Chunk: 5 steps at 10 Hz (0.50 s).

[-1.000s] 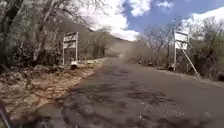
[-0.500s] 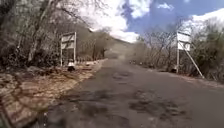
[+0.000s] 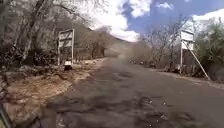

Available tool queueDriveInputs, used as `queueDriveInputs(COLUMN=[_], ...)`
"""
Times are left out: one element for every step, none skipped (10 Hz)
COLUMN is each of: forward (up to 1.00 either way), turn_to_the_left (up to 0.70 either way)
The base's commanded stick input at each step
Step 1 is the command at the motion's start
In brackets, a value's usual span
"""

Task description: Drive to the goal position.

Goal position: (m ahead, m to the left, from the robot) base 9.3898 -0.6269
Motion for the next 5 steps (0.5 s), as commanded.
queueDriveInputs(forward=[0.70, 0.70, 0.70, 0.70, 0.70], turn_to_the_left=[0.00, 0.00, 0.00, 0.00, 0.00])
